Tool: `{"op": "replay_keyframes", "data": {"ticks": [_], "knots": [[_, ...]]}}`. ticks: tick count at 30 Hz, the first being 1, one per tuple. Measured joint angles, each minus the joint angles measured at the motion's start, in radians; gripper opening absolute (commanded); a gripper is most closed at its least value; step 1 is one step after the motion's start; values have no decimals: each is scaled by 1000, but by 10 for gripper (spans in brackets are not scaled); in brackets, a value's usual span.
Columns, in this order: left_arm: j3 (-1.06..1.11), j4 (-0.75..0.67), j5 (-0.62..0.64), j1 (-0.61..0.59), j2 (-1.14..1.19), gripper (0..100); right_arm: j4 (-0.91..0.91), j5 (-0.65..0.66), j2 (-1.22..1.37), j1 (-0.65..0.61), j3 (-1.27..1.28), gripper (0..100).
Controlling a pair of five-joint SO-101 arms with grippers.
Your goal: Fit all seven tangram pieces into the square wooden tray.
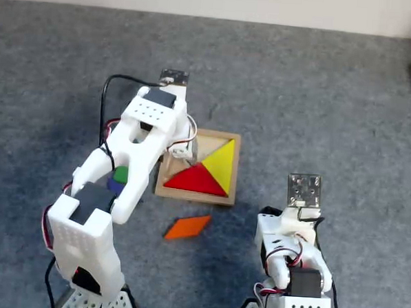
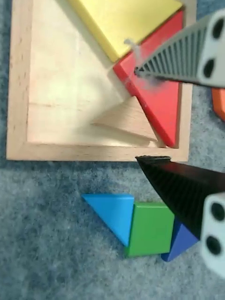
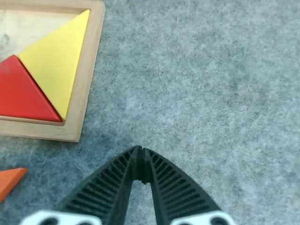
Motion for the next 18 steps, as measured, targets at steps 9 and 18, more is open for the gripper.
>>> {"op": "replay_keyframes", "data": {"ticks": [9, 18], "knots": [[-12, -46, -32, -35, 31, 252, 0, 0, 0, 0, 0, 5], [-28, -49, -52, -77, 149, 252, 0, 0, 0, 3, 0, 5]]}}
